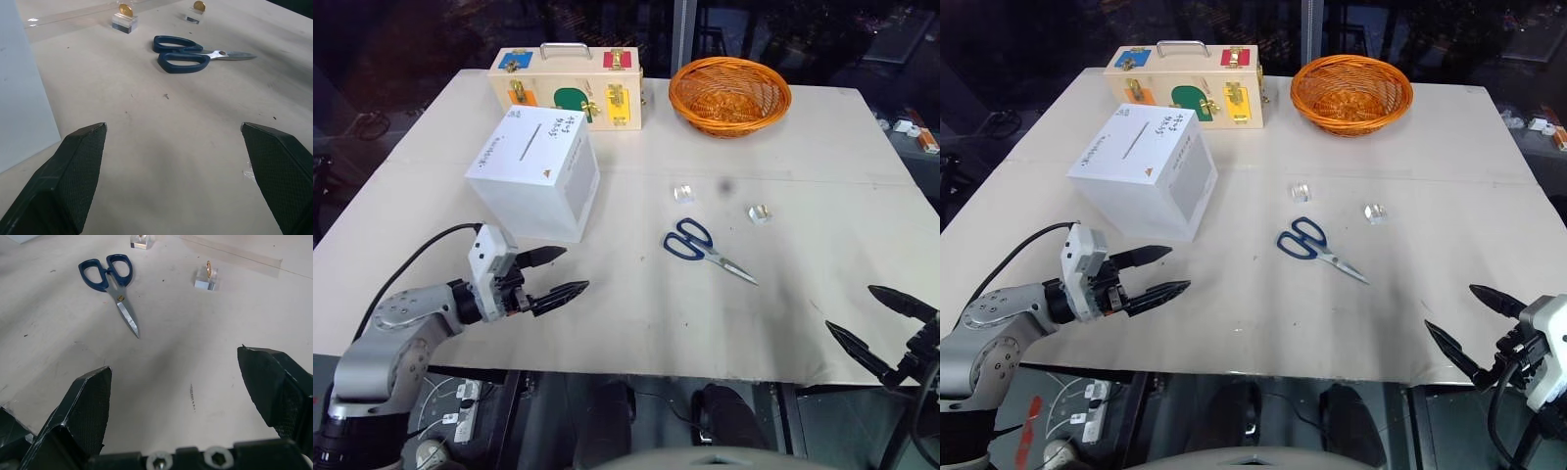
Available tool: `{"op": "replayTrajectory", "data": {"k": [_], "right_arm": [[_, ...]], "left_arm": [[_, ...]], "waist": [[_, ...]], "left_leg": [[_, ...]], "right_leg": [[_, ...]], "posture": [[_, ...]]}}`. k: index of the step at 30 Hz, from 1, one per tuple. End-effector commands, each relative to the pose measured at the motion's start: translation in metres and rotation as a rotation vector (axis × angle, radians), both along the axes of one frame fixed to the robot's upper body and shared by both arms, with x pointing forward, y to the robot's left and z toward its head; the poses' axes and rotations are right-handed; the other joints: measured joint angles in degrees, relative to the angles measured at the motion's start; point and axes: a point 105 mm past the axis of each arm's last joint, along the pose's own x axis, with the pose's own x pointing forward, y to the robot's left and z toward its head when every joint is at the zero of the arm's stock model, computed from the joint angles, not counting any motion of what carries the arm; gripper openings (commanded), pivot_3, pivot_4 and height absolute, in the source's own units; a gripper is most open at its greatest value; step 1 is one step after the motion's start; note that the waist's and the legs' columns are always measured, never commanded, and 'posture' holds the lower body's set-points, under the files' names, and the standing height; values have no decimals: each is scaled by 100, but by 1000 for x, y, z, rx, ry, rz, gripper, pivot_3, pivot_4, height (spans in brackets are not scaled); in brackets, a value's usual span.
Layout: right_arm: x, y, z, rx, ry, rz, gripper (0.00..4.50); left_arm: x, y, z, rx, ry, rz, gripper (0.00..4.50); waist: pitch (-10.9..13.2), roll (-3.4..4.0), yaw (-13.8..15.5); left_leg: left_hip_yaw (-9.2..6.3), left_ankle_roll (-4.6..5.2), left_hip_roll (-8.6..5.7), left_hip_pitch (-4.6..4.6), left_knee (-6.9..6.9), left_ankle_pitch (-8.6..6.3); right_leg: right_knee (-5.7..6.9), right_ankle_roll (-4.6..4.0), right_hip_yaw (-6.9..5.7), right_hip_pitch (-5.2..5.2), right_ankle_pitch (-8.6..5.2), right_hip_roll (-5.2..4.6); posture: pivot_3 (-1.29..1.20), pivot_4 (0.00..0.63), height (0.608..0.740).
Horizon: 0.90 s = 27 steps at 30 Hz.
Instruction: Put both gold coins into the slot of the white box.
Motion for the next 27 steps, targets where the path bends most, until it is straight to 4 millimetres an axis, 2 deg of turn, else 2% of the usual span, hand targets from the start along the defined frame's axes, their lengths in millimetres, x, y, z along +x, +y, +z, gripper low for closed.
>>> {"op": "replayTrajectory", "data": {"k": [1,2,3,6,9,13,16,20,26,27], "right_arm": [[23,23,6,-39,-20,33,4500],[34,47,4,-14,34,113,4500],[49,61,3,-58,39,123,4500],[77,101,10,-13,76,182,4500],[93,127,13,23,117,216,4500],[117,148,-6,-2,212,191,4500],[129,154,-19,-44,254,171,4500],[139,148,-32,-71,287,121,4500],[133,134,-39,-80,342,99,4500],[130,133,-42,-88,357,104,4253]], "left_arm": [[-1,-11,25,-35,-75,-54,4476],[-3,-21,35,-61,-99,-107,4476],[-5,-28,45,-76,-124,-145,4476],[-16,-41,60,-78,-154,-222,4476],[-23,-48,66,-89,-146,-246,4476],[-28,-49,67,-94,-123,-255,4476],[-29,-49,69,-93,-121,-247,4476],[-30,-47,71,-90,-129,-223,4476],[-31,-44,71,-89,-138,-187,4476],[-31,-44,70,-91,-138,-185,4494]], "waist": [[0,0,0],[2,-23,-54],[19,-51,-134],[23,-49,-137],[23,-47,-79],[22,-50,-27],[23,-48,-14],[22,-49,-26],[21,-50,-6],[20,-50,-6]], "left_leg": [[0,0,0,0,0,0],[0,0,0,0,0,0],[13,0,9,15,0,0],[15,0,18,46,1,1],[34,0,2,52,-56,1],[36,-3,-2,31,-84,-1],[33,-5,-2,-43,-83,0],[38,-4,-4,-42,-81,0],[28,-4,-3,-32,-74,0],[25,-4,-3,-31,-71,0]], "right_leg": [[0,0,0,0,0,0],[0,0,0,0,0,0],[2,0,9,3,1,2],[5,-20,17,21,13,-3],[0,-28,32,10,24,5],[-6,-25,29,-17,-2,4],[-6,-25,23,-83,-2,2],[-12,-22,23,-79,-1,-3],[6,-23,14,-73,-1,-2],[8,-23,12,-70,-1,-1]], "posture": [[0,150,726],[0,150,726],[0,150,726],[0,150,726],[0,150,726],[0,150,726],[0,150,726],[0,150,726],[0,150,726],[0,150,726]]}}
